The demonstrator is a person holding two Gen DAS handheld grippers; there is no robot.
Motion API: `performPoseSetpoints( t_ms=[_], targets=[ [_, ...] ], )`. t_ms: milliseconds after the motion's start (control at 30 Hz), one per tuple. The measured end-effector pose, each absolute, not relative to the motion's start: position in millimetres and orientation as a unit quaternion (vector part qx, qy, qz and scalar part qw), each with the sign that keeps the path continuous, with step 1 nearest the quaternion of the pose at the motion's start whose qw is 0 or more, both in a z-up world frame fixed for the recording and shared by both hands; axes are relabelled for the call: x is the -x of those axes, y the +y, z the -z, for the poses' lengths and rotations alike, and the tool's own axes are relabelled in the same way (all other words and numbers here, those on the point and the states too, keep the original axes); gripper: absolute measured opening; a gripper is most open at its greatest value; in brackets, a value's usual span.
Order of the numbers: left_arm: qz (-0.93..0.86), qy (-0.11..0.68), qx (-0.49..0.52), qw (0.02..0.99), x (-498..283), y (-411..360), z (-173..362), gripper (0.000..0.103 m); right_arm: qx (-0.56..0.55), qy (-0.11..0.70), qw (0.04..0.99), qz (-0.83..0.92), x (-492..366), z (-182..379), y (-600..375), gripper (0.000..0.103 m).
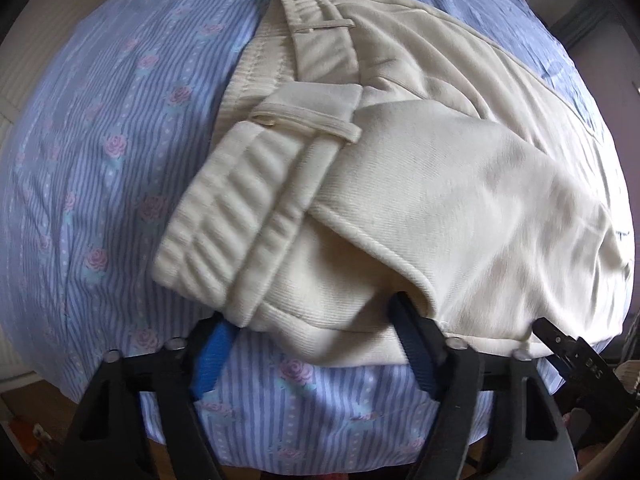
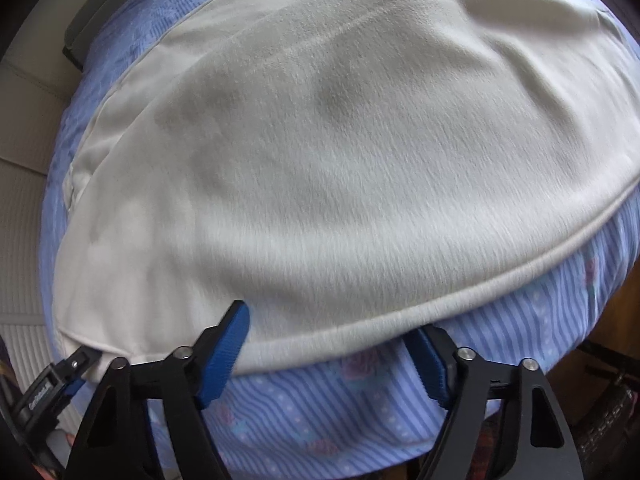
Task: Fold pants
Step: 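Close the left tool on the waistband while the right tool grips the leg edge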
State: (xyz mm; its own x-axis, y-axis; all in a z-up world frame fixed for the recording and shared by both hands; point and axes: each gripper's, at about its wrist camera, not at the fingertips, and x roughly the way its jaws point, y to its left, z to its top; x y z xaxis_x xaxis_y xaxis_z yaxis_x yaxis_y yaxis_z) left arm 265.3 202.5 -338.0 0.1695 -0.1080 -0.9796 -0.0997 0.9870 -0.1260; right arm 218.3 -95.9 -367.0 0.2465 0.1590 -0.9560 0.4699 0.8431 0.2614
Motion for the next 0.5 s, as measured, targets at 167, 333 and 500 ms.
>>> performPoseSetpoints(
  t_ms=[167, 333, 500],
  targets=[
    [0.009, 0.649, 0.114, 0.752, -265, 226, 331, 0.034, -0.251, 0.605, 0.747, 0.112, -220, 361, -101, 0.035],
    [0.032, 0.652, 0.141, 0.745, -269, 237, 317, 0.027, -0.244, 0.599, 0.755, 0.107, -228, 340, -108, 0.017],
    [0.053, 0.638, 0.137, 0.756, -260, 229, 288, 0.026, -0.212, 0.571, 0.785, 0.112, -237, 293, -111, 0.014]
  ],
)
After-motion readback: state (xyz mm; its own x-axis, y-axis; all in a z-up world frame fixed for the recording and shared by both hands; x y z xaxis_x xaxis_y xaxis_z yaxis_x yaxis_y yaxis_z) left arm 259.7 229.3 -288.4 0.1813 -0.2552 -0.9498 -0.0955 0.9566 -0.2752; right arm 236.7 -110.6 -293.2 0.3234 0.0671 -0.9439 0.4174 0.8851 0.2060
